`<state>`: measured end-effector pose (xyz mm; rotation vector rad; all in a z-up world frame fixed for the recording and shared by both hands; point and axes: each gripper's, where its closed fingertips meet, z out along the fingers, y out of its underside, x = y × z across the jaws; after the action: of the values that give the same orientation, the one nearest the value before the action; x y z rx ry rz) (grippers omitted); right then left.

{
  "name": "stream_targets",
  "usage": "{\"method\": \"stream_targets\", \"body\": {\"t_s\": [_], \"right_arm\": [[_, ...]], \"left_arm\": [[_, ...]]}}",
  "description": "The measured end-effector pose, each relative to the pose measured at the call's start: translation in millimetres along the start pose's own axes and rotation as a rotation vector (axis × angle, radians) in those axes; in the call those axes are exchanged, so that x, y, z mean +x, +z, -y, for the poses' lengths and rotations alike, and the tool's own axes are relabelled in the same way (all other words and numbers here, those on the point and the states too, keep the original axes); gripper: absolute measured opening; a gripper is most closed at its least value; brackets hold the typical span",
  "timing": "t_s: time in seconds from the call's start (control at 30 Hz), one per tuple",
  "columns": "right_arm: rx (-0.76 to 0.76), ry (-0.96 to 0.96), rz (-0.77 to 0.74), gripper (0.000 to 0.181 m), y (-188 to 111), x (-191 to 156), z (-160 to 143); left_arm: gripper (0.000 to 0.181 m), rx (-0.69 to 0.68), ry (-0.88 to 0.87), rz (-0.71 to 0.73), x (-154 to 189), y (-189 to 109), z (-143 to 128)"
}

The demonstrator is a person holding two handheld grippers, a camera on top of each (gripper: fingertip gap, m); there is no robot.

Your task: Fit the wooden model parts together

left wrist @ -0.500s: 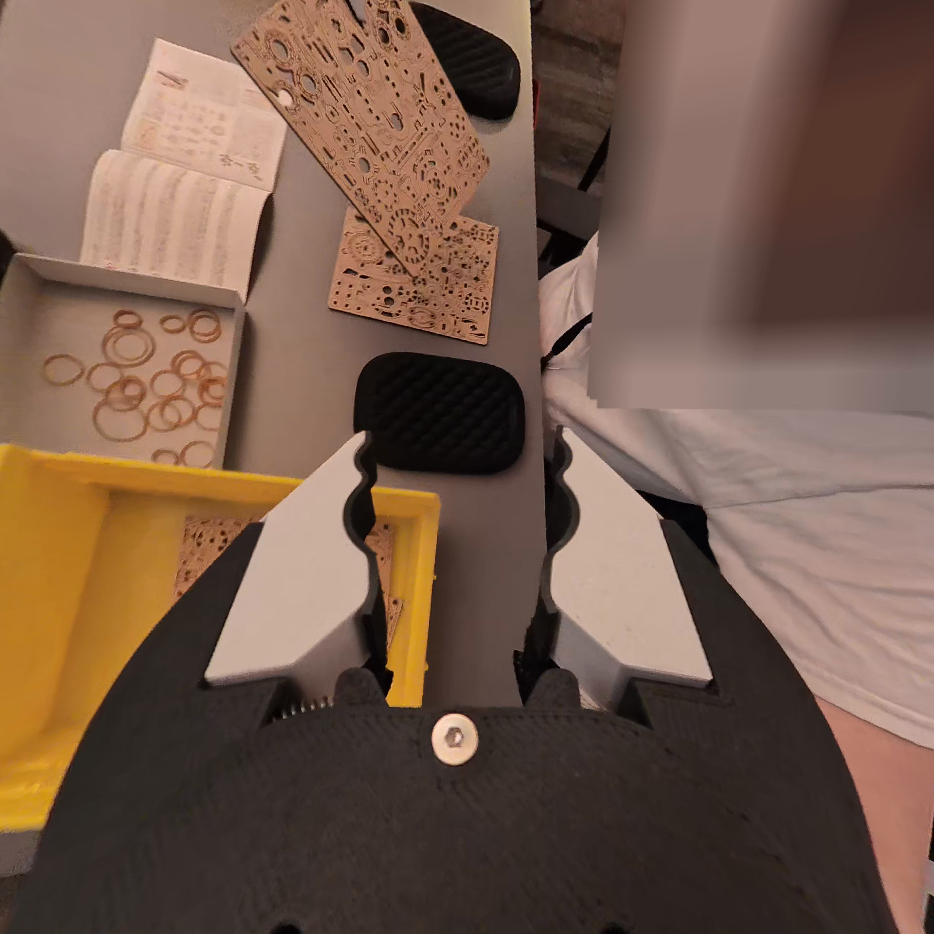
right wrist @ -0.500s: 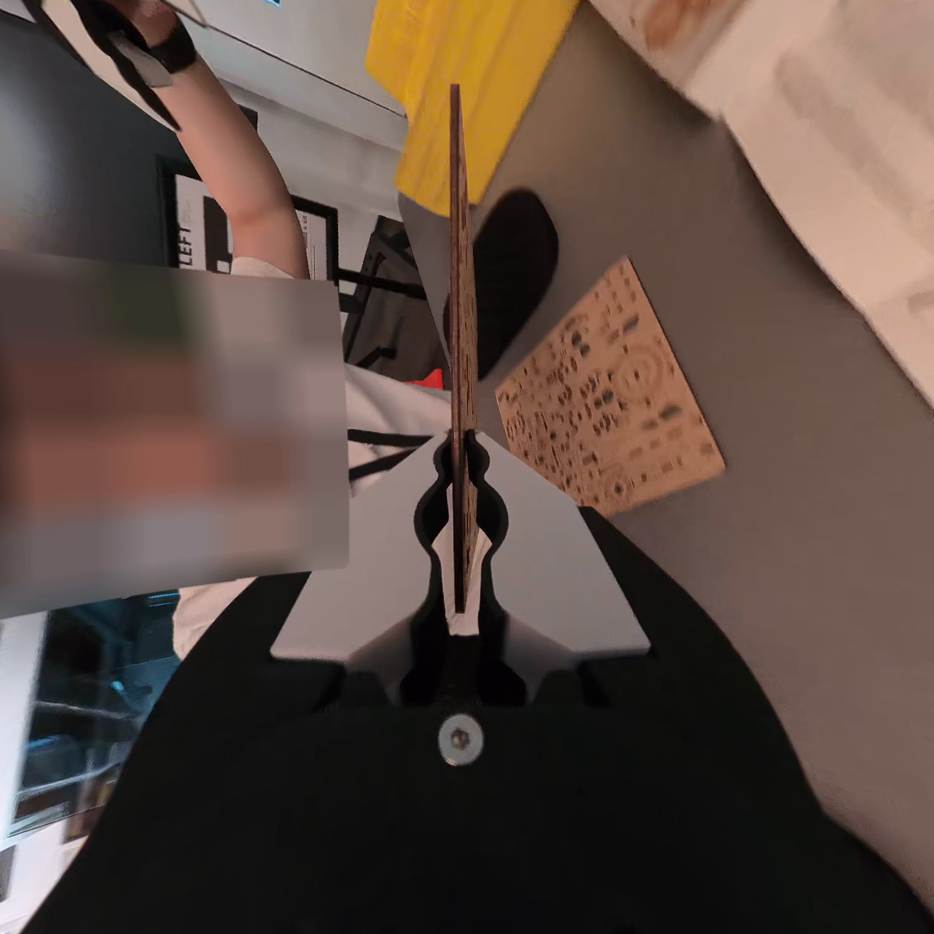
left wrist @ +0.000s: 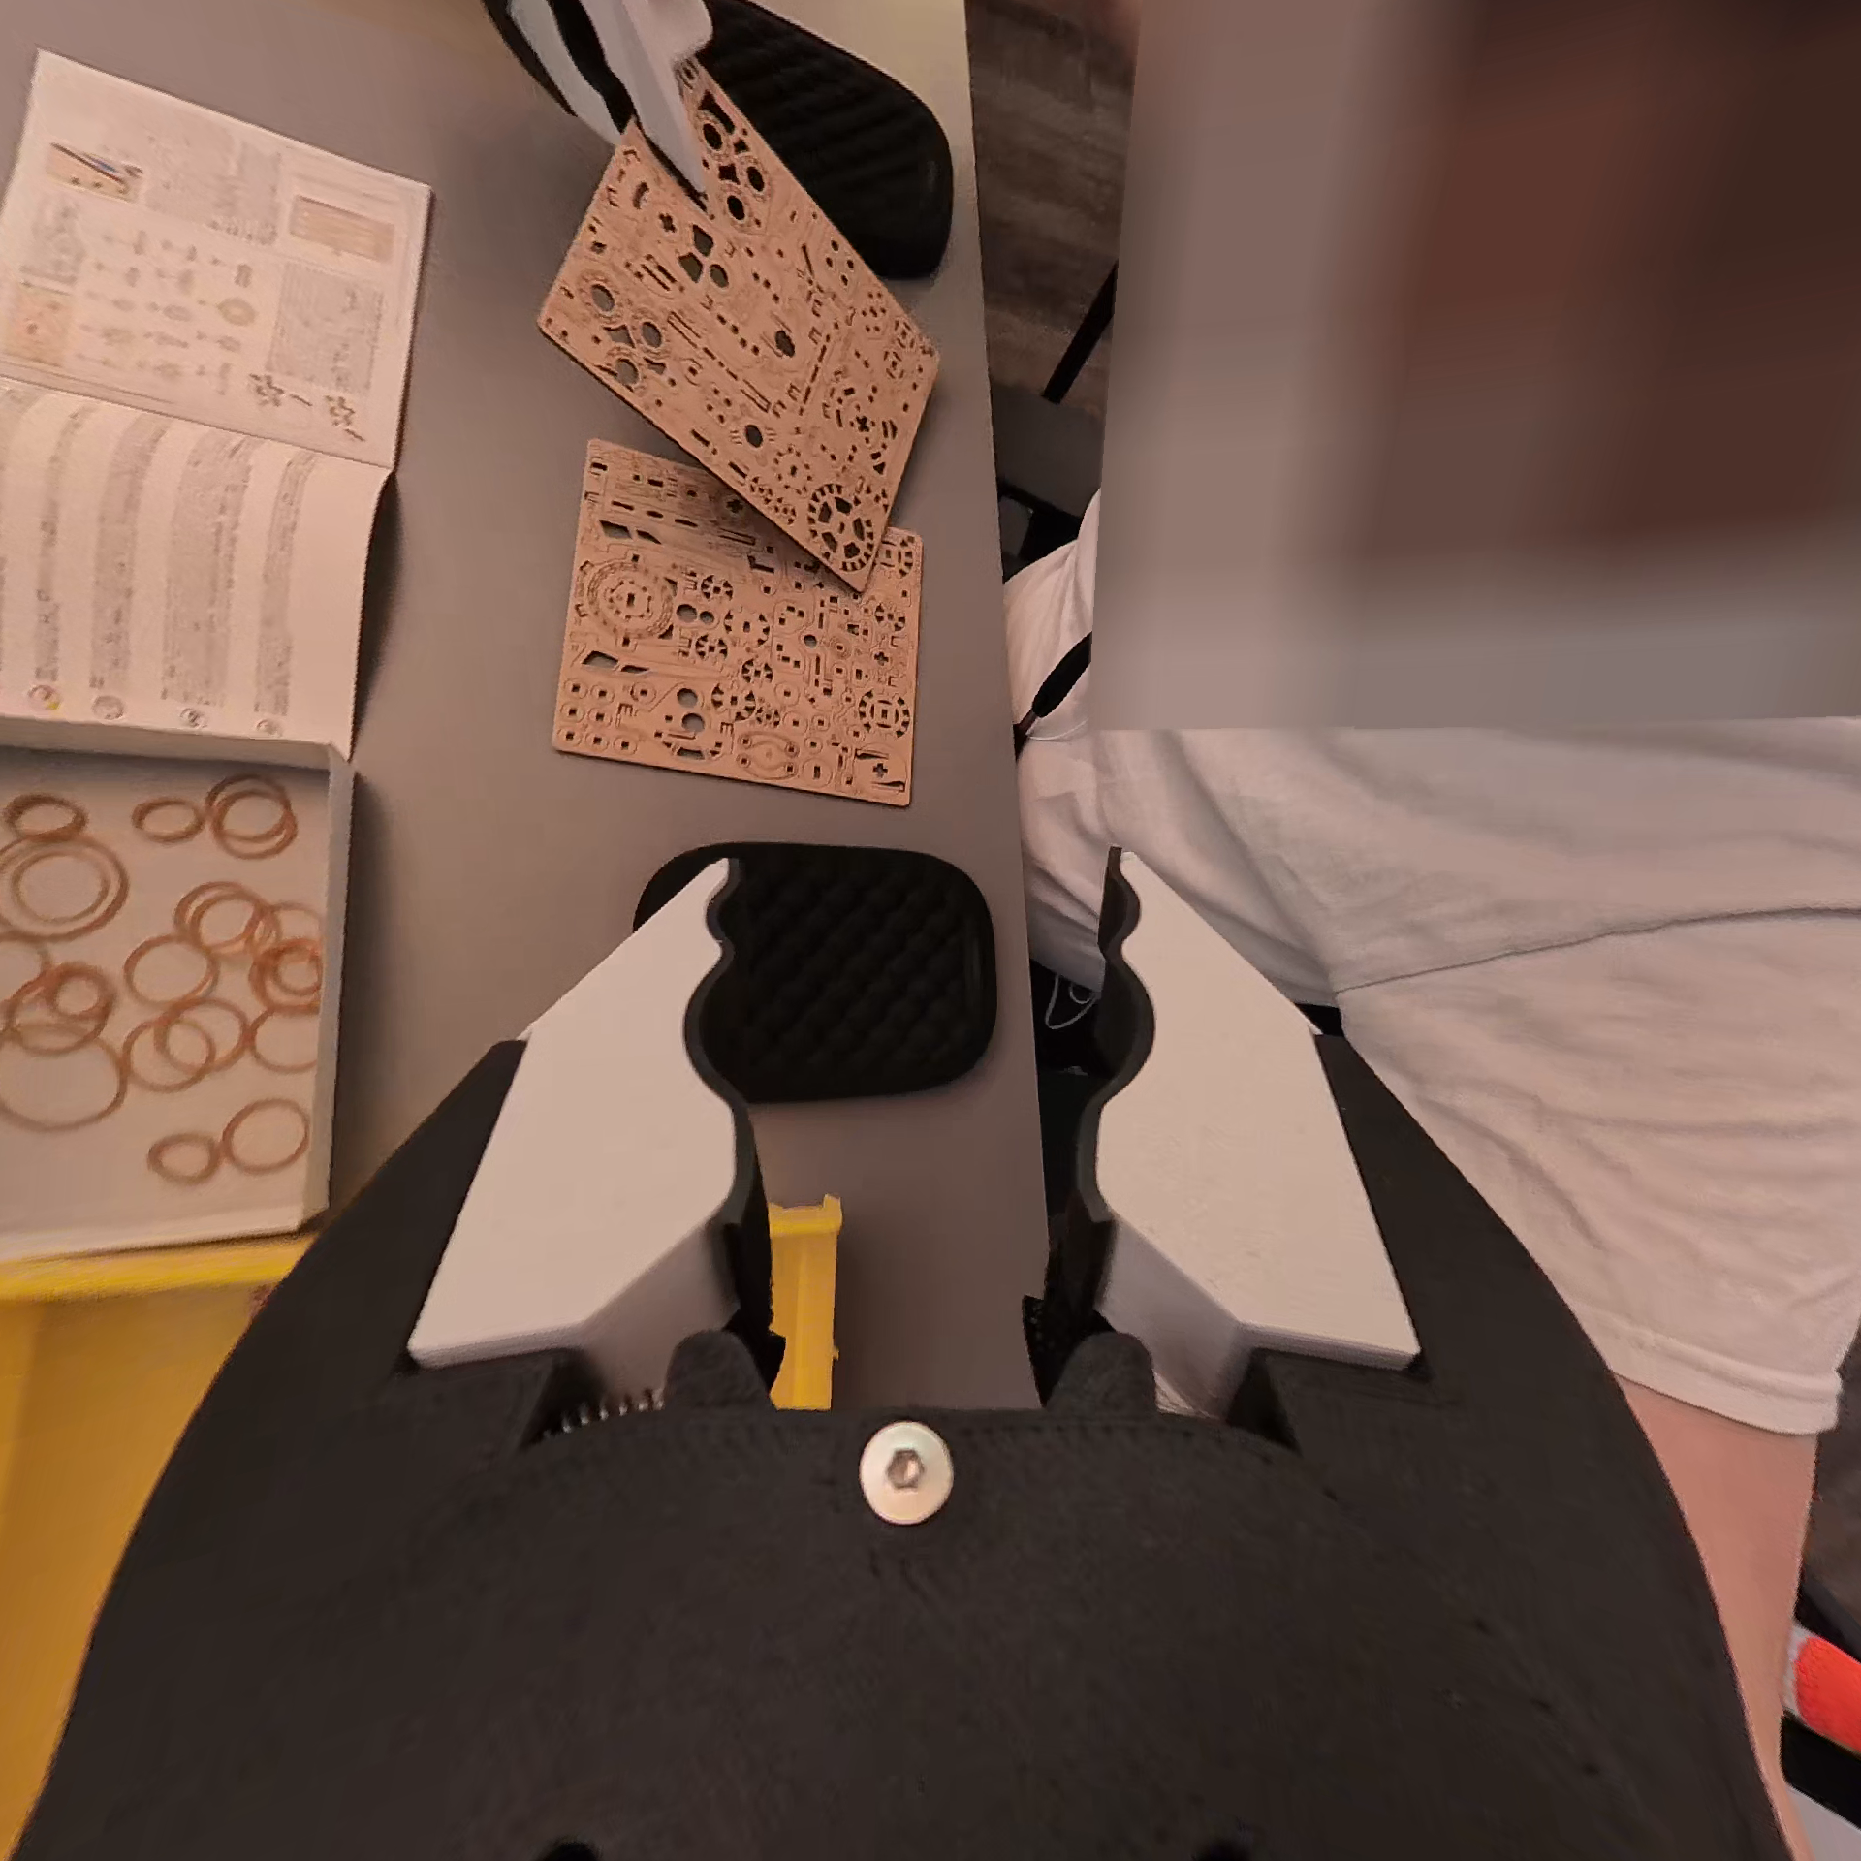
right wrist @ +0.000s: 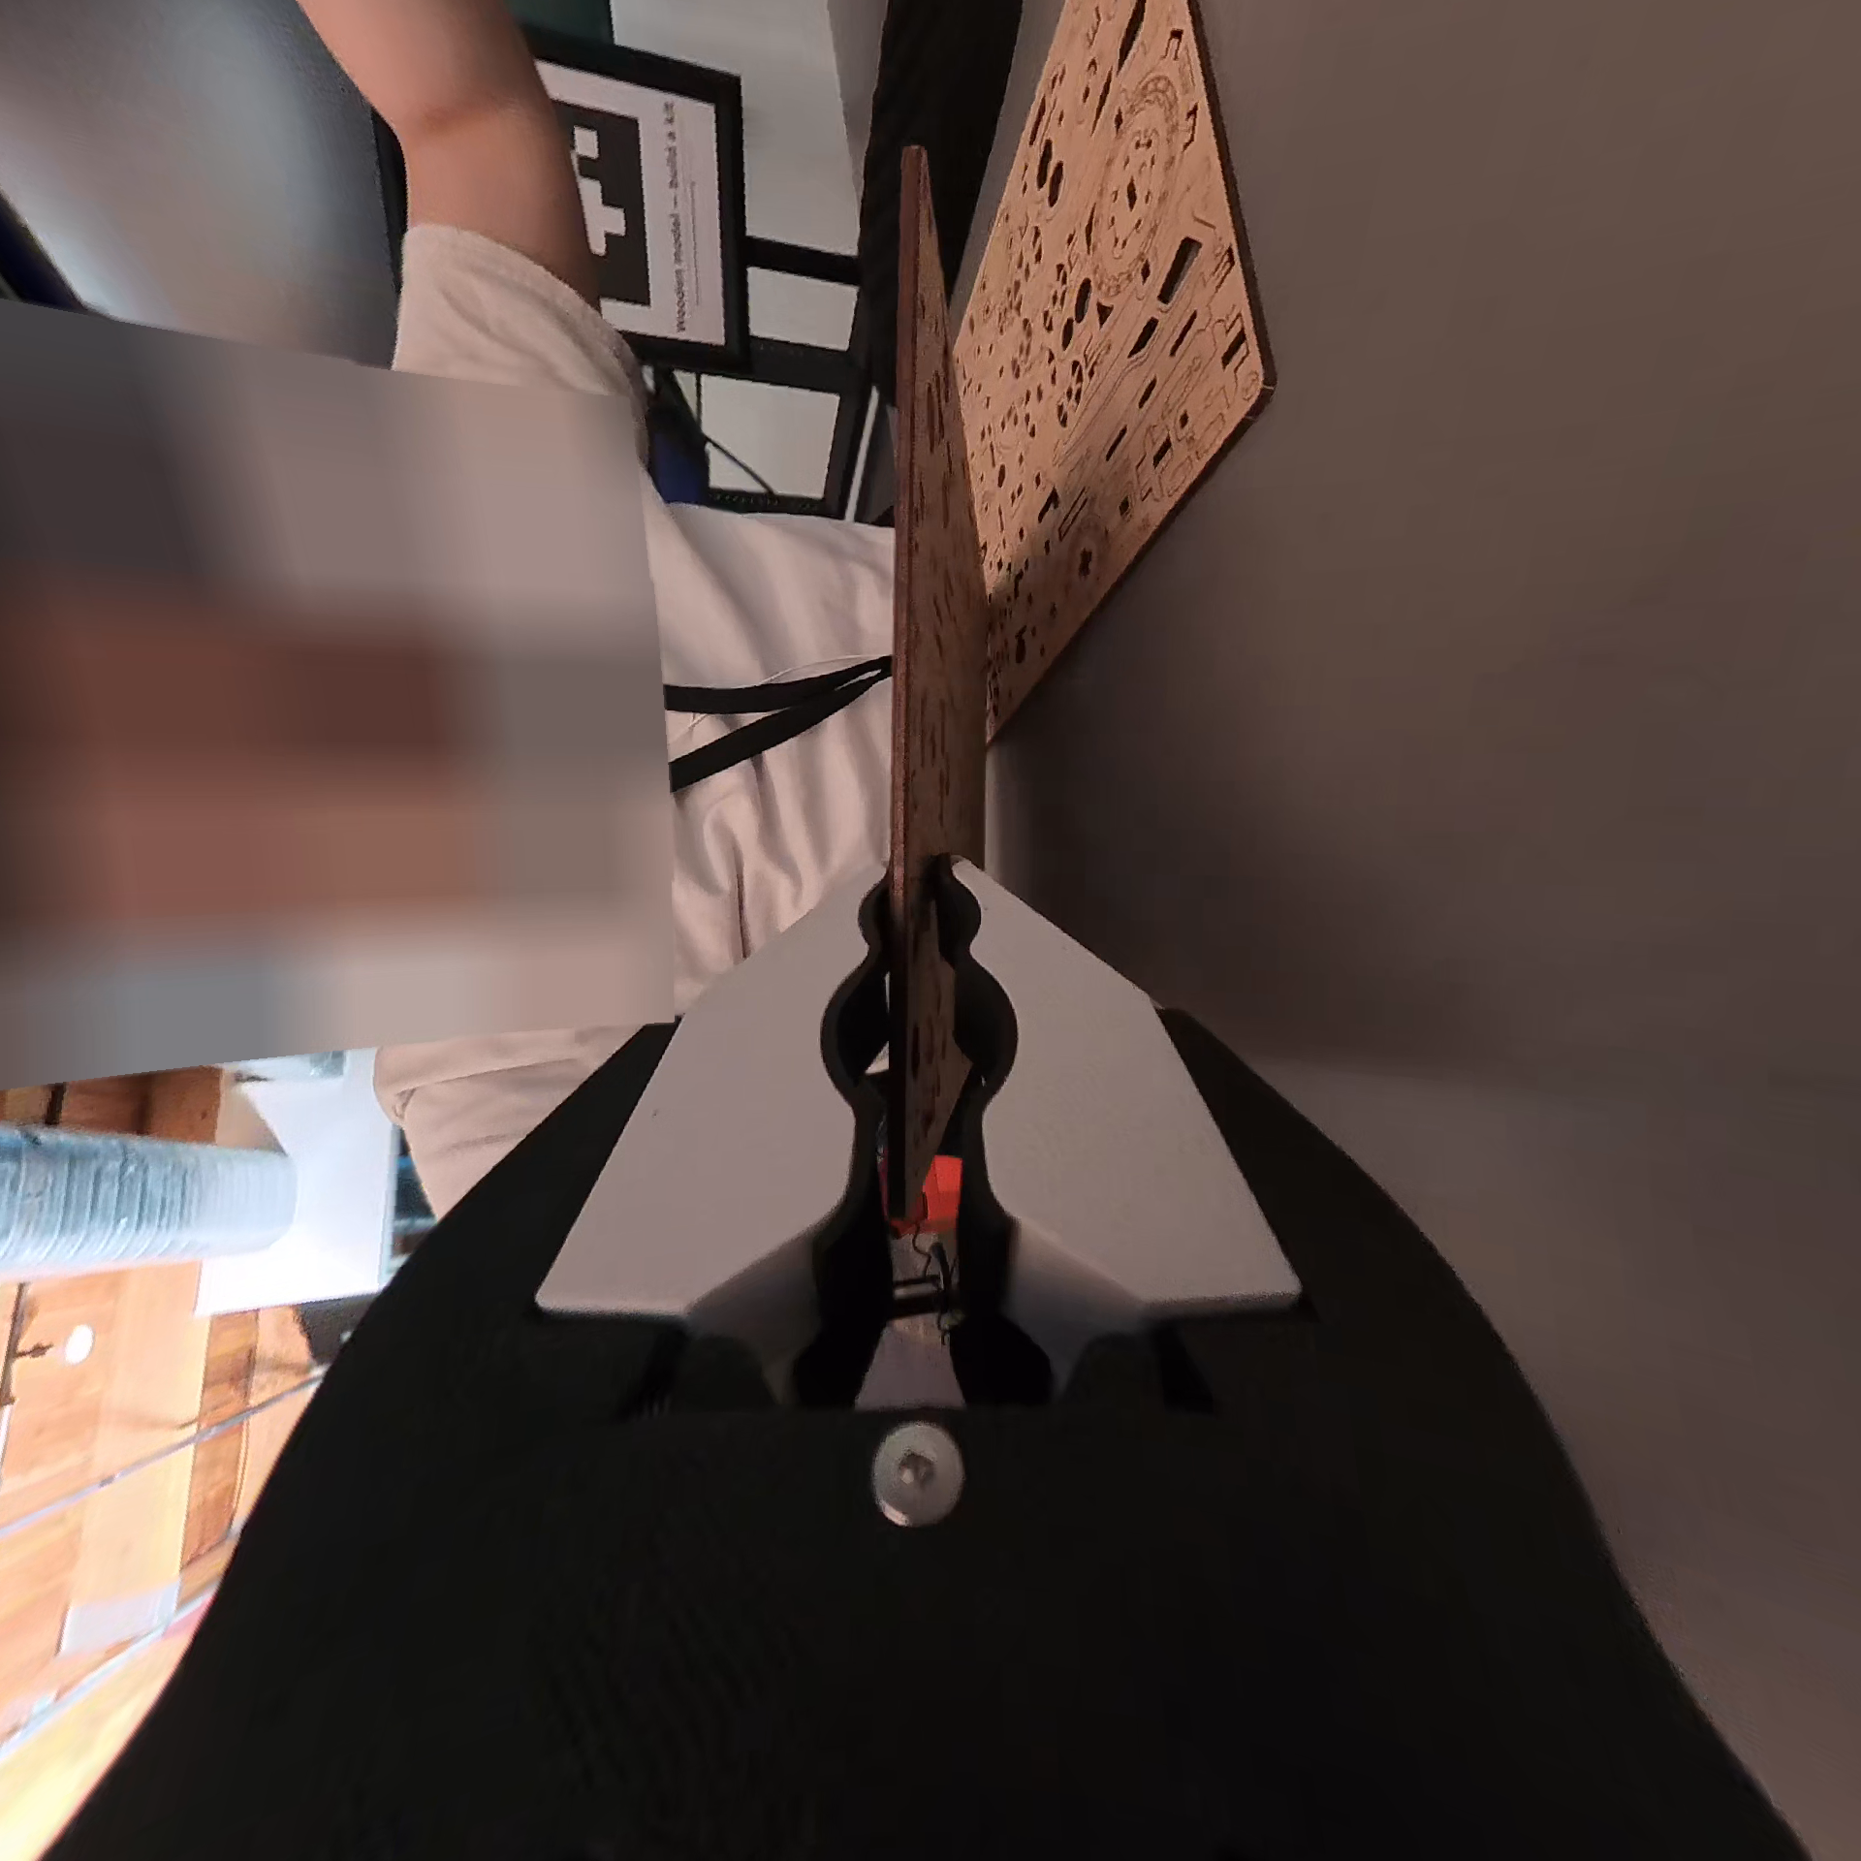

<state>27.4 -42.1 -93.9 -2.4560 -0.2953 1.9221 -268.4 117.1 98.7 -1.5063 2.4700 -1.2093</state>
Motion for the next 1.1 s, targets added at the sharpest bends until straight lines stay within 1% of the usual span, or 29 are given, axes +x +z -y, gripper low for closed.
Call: {"method": "stream_targets", "body": {"t_s": [0.17, 0.23, 0.33, 0.43, 0.5, 0.57, 0.63, 0.7, 0.77, 0.83, 0.87, 0.9, 0.97, 1.03, 1.1], "right_arm": [[-0.088, -0.007, 0.023, 0.003, -5, 13, -8], [-0.098, -0.011, 0.014, 0.002, -6, 21, -5], [-0.071, -0.032, -0.017, 0.005, -7, 35, 5], [-0.056, -0.057, -0.005, 0.007, -9, 39, 10], [-0.043, -0.067, 0.006, 0.011, -12, 40, 12], [-0.031, -0.083, 0.001, 0.017, -13, 42, 14], [-0.022, -0.100, 0.007, 0.018, -13, 41, 15], [-0.020, -0.117, 0.007, 0.019, -13, 42, 15], [-0.012, -0.133, 0.011, 0.019, -13, 42, 15], [-0.005, -0.156, 0.011, 0.019, -13, 42, 16], [-0.002, -0.166, 0.010, 0.019, -13, 41, 16], [0.000, -0.176, 0.008, 0.019, -12, 40, 16], [0.004, -0.199, 0.004, 0.018, -12, 38, 17], [0.001, -0.218, -0.007, 0.019, -12, 38, 16], [0.005, -0.242, -0.005, 0.018, -12, 36, 16]], "left_arm": [[0.068, -0.023, -0.003, -0.045, -3, 22, 17], [0.068, -0.030, 0.001, -0.063, -3, 32, 22], [0.069, -0.029, 0.005, -0.084, -3, 47, 27], [0.069, -0.036, 0.006, -0.117, 2, 60, 30], [0.069, -0.038, 0.011, -0.137, 5, 69, 31], [0.068, -0.014, 0.001, -0.166, 7, 80, 35], [0.075, 0.049, -0.034, -0.155, 1, 99, 44], [0.077, 0.170, -0.075, -0.123, -11, 125, 60], [0.075, 0.269, -0.146, -0.092, -27, 154, 69], [0.066, 0.360, -0.214, -0.034, -52, 177, 75], [0.061, 0.388, -0.262, 0.019, -70, 185, 76], [0.059, 0.389, -0.310, 0.079, -90, 192, 73], [0.055, 0.348, -0.360, 0.113, -116, 207, 69], [0.056, 0.307, -0.429, 0.099, -134, 224, 69], [0.051, 0.290, -0.498, 0.052, -142, 242, 75]]}}
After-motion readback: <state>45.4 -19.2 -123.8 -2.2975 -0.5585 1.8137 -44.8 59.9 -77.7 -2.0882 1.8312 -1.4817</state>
